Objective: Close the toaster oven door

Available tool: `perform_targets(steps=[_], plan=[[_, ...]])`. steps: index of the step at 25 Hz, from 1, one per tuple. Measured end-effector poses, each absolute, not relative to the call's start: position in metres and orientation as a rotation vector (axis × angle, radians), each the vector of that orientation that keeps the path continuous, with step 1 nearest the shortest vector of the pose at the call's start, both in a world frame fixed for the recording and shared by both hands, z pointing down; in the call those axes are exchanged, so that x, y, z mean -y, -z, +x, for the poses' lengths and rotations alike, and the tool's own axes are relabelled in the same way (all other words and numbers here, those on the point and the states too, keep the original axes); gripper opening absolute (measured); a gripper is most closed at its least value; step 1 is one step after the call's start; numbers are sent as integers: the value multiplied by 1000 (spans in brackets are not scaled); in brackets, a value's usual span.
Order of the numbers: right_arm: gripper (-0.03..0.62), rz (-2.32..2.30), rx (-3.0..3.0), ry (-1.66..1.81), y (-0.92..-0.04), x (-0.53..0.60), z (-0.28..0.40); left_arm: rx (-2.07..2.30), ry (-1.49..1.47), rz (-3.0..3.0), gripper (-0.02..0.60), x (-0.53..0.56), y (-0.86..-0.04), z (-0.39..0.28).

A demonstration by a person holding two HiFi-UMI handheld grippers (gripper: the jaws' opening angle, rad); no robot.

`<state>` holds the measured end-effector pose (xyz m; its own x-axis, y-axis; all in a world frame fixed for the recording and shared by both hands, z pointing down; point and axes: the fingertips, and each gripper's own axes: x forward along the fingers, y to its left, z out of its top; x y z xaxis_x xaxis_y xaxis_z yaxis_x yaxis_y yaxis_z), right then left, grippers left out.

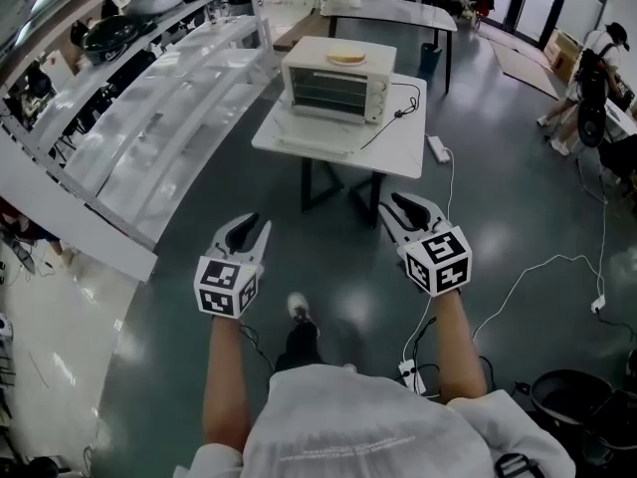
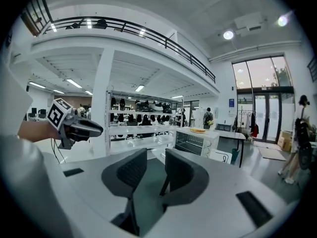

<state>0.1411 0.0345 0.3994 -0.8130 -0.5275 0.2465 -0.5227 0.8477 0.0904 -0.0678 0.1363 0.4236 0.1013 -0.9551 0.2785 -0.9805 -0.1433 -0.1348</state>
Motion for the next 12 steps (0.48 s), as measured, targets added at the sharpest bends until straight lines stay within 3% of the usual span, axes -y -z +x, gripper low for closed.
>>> perform_targets(steps=[12], plan=[[120,818,2721,-11,-414,101,35,1957,-431,2237,92,11,-443,-188]])
